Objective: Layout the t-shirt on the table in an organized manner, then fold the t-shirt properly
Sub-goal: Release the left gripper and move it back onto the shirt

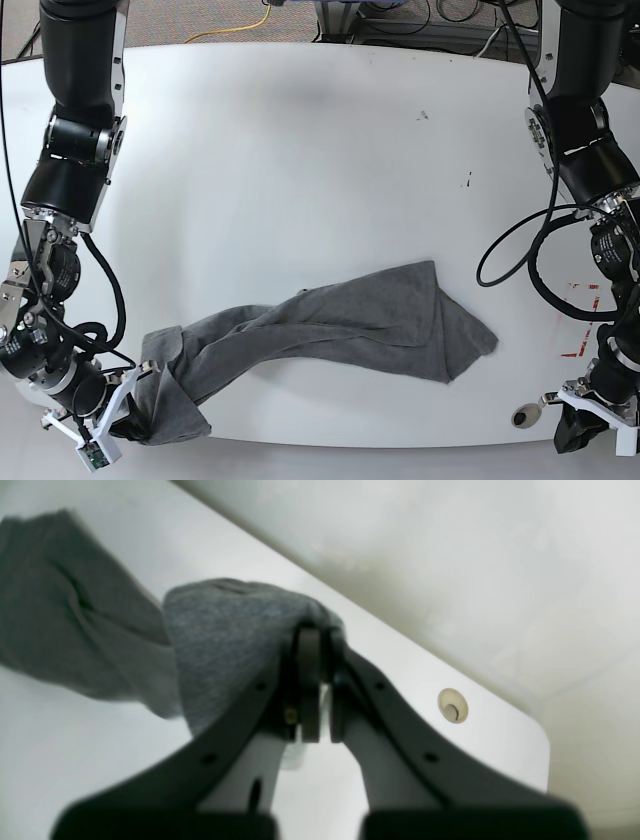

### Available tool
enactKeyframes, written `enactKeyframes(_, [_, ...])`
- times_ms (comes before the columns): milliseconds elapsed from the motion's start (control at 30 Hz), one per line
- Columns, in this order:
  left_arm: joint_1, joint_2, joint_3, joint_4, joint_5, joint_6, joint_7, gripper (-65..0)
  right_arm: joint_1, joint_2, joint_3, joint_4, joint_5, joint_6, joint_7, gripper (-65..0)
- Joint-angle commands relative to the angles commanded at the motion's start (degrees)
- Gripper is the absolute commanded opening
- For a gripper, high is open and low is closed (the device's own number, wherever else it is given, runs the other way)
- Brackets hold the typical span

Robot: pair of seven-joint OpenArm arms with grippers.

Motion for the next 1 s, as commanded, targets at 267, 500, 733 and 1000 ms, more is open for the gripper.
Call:
enactKeyframes(267, [8.62,2.29,0.26,-2.99,-0.26,-0.09,0.09,-31.1,-4.04,-0.53,0.0,0.35,0.35,0.0,0.0,-65.0])
enactKeyframes(500, [14.95,8.62,0.26,-9.85,-0.35,-0.09,-0.18,-26.9,-8.09,-0.62,0.18,2.02,0.44,0.0,0.09,-65.0])
enactKeyframes(733, [17.93,13.8,3.08,-15.38,0.0,-0.09,-3.43,-27.1,-10.37,-1.76,0.18,3.96,0.09,0.0,0.09,-65.0])
enactKeyframes(1000, [16.7,14.51,9.41,-26.29,-0.09,-0.09,-8.7,-27.1,-11.43,-1.76,0.18,3.96,0.35,0.0,0.09,-65.0])
